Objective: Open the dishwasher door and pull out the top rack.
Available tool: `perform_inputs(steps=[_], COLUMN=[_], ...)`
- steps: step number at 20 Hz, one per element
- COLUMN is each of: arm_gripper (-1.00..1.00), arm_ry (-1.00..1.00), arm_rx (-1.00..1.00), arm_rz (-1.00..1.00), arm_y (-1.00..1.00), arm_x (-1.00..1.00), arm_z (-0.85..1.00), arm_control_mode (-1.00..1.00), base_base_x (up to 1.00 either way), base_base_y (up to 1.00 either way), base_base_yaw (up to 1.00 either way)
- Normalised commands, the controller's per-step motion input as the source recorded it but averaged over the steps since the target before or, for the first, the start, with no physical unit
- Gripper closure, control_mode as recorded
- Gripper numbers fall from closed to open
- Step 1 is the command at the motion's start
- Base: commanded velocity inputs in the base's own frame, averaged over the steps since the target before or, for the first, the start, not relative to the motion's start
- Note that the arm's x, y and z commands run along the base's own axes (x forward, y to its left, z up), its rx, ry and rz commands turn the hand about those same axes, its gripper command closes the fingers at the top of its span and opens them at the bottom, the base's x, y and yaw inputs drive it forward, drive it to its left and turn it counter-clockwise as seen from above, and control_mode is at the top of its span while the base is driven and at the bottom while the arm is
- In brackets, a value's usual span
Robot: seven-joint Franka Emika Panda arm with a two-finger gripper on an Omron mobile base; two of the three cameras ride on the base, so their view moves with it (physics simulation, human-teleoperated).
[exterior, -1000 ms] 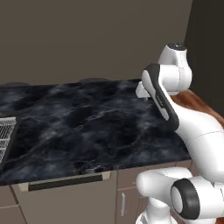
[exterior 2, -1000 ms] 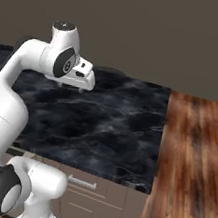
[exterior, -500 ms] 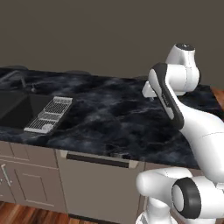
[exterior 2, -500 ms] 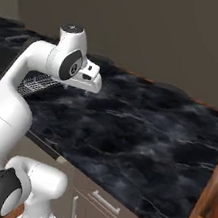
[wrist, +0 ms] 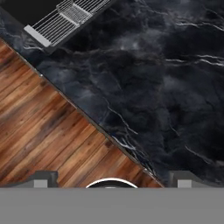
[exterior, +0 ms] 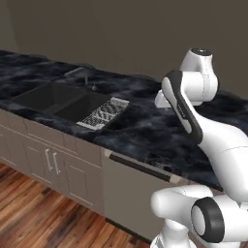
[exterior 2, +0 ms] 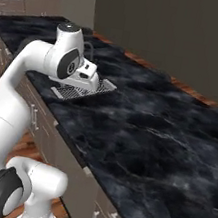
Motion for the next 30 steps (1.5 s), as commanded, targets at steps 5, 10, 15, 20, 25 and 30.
perform_inputs(steps=[5, 10, 15, 20, 25, 30], arm_gripper=[-1.00, -1.00, -1.00, -1.00, -1.00, -1.00], arm_ry=[0.00, 0.00, 0.00, 0.00, 0.00, 0.00], arm_rx=[0.00, 0.00, 0.00, 0.00, 0.00, 0.00], arm_rz=[0.00, 0.00, 0.00, 0.00, 0.00, 0.00], arm_y=[0.00, 0.00, 0.00, 0.00, 0.00, 0.00], arm_x=[0.00, 0.00, 0.00, 0.00, 0.00, 0.00], arm_z=[0.00, 0.00, 0.00, 0.00, 0.00, 0.00], arm_control_mode=[1.00, 1.00, 1.00, 1.00, 1.00, 1.00], base_base_x=[-0.07, -0.39, -0.42, -0.31, -0.09, -0.39], base_base_y=[0.00, -0.09, -0.28, -0.34, -0.01, -0.09], base_base_yaw=[0.39, 0.35, 0.39, 0.28, 0.04, 0.00])
